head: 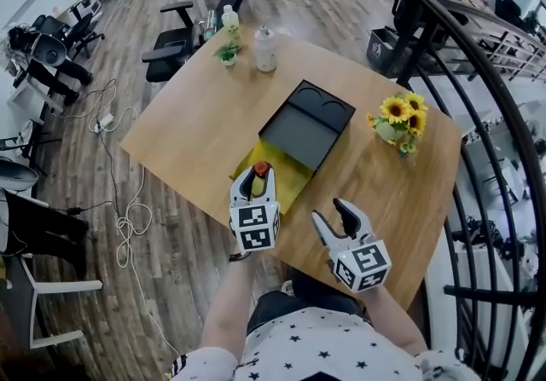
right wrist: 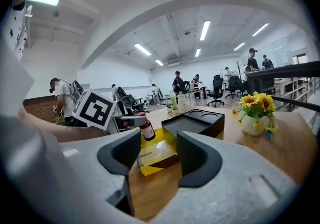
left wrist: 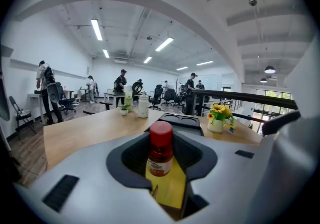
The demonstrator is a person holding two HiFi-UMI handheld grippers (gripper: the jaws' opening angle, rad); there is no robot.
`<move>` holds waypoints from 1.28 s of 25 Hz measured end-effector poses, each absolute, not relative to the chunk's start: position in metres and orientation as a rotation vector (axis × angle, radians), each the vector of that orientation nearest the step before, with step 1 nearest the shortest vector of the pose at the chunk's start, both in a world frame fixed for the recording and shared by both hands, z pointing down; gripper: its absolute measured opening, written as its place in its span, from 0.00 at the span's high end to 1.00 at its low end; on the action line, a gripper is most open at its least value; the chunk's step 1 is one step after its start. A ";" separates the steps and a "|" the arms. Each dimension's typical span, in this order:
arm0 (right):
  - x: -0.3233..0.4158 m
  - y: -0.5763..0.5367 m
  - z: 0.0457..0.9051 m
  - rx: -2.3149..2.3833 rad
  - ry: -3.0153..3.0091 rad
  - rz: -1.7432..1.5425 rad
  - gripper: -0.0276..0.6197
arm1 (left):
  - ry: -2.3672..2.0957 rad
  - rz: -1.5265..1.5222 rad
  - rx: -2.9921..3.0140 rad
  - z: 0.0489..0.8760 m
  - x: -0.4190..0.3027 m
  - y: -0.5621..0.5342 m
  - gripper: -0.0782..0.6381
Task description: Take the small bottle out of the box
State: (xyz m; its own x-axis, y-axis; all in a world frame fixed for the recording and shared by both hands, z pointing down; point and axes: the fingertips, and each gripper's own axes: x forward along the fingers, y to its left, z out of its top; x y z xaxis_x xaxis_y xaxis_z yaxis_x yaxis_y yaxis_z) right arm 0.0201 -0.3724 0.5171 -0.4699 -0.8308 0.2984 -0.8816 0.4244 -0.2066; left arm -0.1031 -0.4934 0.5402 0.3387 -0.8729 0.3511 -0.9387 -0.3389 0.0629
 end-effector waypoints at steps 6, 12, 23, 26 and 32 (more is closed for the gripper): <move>0.018 -0.345 0.507 1.555 -2.527 0.466 0.64 | -1.646 0.305 2.380 0.508 -0.112 -0.461 0.71; 0.017 -0.316 0.496 1.573 -2.532 0.415 0.64 | -1.661 0.241 2.402 0.480 -0.122 -0.425 0.71; 0.010 -0.272 0.472 1.570 -2.555 0.340 0.68 | -1.696 0.123 2.434 0.428 -0.139 -0.349 0.71; 0.009 -0.262 0.467 1.547 -2.565 0.308 0.72 | -1.727 0.089 2.432 0.418 -0.143 -0.327 0.71; 0.012 -0.233 0.451 1.512 -2.604 0.245 0.84 | -1.783 0.031 2.411 0.403 -0.145 -0.277 0.71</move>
